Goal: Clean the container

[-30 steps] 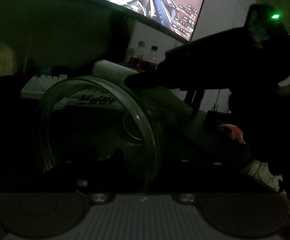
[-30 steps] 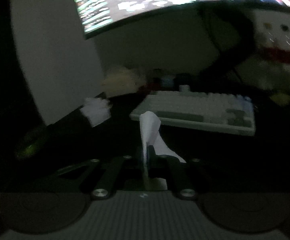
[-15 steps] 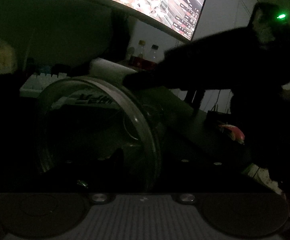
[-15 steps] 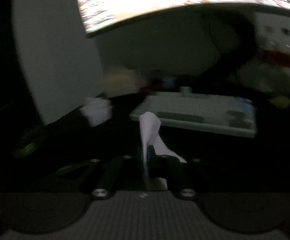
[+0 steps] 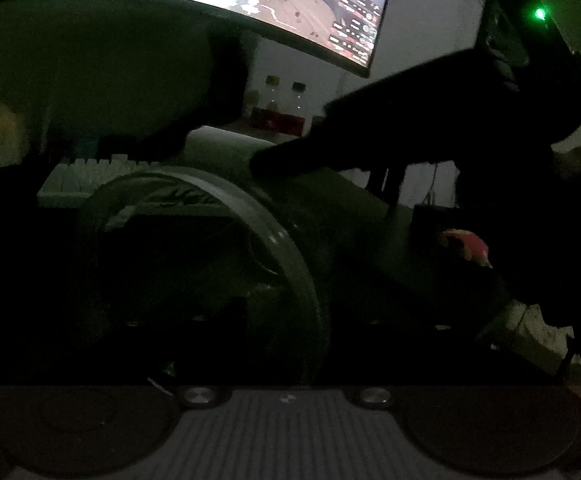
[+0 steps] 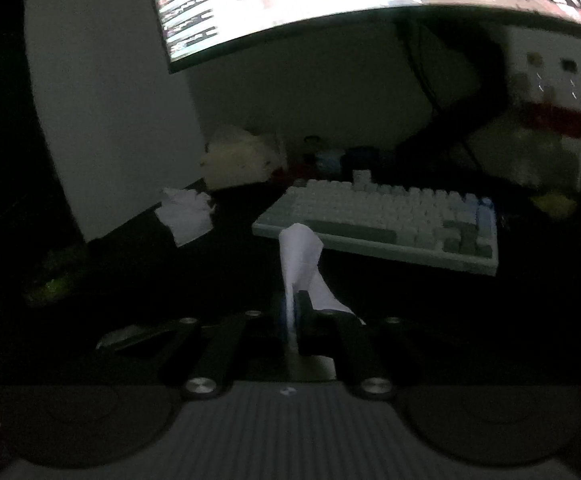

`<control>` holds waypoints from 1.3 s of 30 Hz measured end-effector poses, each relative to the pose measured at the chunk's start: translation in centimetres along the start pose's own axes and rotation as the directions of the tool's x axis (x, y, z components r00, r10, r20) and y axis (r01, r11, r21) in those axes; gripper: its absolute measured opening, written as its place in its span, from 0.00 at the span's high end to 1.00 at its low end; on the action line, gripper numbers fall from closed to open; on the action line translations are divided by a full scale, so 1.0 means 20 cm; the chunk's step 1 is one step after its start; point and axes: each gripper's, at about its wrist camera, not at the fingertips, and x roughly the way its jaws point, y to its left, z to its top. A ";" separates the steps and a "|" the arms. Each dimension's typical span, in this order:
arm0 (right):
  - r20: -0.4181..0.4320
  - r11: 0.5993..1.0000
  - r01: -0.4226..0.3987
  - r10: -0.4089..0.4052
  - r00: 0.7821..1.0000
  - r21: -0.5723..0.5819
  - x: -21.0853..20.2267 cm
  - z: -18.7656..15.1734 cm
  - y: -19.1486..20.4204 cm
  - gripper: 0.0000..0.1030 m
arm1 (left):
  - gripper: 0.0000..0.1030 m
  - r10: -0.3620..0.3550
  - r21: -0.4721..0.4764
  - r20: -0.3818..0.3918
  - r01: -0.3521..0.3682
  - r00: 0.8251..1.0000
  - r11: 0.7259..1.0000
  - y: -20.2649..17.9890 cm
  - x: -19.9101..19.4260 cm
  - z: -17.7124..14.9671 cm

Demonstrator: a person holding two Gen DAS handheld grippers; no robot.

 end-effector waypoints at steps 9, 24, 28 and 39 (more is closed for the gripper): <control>0.003 0.999 -0.041 0.041 0.999 -0.012 0.03 -0.01 0.06 0.93 | 0.36 0.033 0.077 -0.018 -0.032 0.999 0.997 -0.05 0.00 0.01; -0.014 0.987 -0.155 0.155 0.988 -0.038 0.00 0.00 0.17 0.93 | 0.36 0.027 0.037 0.003 -0.027 1.000 0.999 -0.03 -0.01 0.01; -0.006 0.999 -0.041 0.041 0.999 0.010 0.01 0.01 0.05 0.94 | 0.36 0.034 0.029 0.005 -0.034 0.999 0.999 -0.03 -0.02 0.00; -0.004 0.987 -0.151 0.151 0.989 -0.060 0.03 0.01 0.18 0.93 | 0.35 0.055 0.010 0.005 -0.056 0.998 0.998 -0.01 0.00 0.02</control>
